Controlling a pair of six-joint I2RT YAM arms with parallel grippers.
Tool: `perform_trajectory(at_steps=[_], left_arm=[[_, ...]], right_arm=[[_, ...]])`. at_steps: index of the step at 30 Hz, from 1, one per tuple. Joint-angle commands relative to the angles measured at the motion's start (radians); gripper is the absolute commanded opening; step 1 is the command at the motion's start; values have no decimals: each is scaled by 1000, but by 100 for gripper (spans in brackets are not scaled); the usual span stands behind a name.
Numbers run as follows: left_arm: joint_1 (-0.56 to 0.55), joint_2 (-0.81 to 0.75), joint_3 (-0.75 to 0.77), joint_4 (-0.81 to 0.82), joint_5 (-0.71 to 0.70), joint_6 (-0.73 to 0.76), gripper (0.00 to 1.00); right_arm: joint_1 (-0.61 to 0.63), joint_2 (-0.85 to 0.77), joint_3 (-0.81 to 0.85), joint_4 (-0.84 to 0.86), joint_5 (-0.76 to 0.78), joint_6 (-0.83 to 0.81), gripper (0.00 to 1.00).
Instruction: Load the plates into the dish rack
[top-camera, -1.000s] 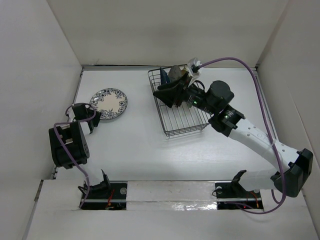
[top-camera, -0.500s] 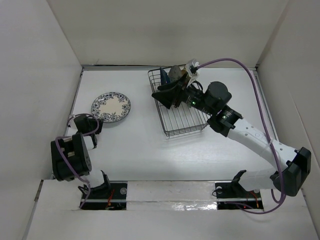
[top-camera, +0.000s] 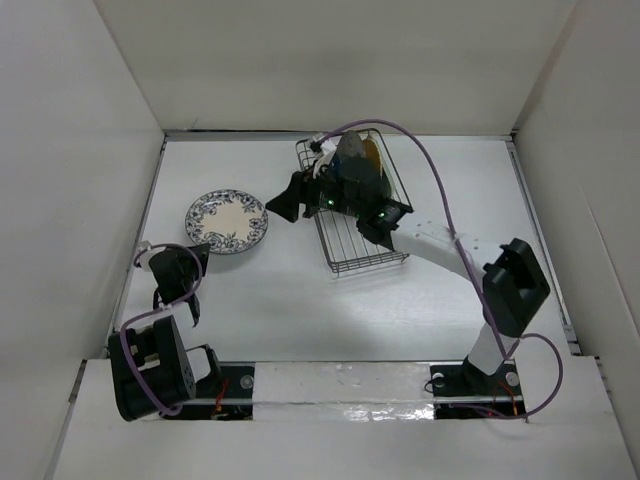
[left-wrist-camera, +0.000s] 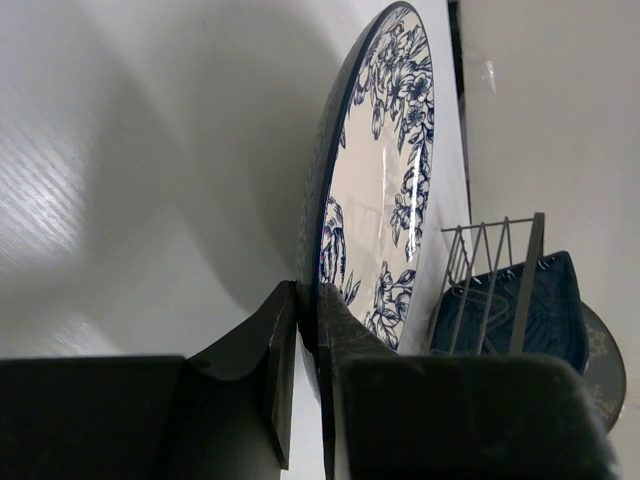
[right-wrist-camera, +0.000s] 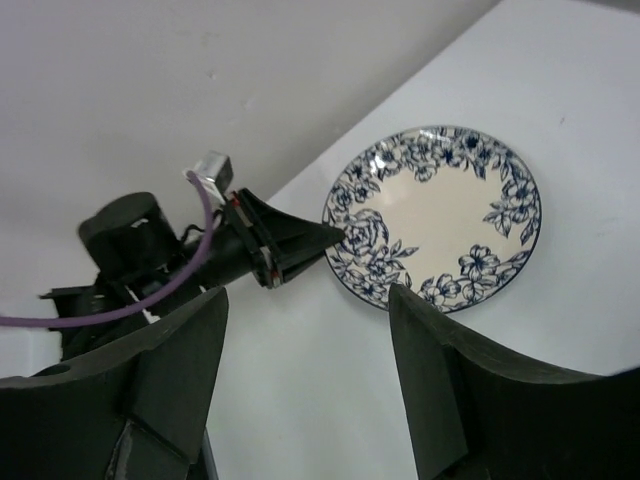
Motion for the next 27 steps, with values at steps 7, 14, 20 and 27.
perform_trajectory(at_steps=[7, 14, 20, 27], left_arm=[[5, -220, 29, 178, 101, -71, 0], [5, -364, 50, 96, 180, -83, 0], [5, -474, 93, 17, 270, -80, 0], [5, -559, 119, -8, 365, -83, 0]], right_arm=[[19, 171, 179, -71, 113, -3, 98], [-33, 279, 285, -130, 148, 26, 100], [-44, 301, 307, -158, 139, 23, 100], [-44, 305, 284, -94, 20, 47, 95]])
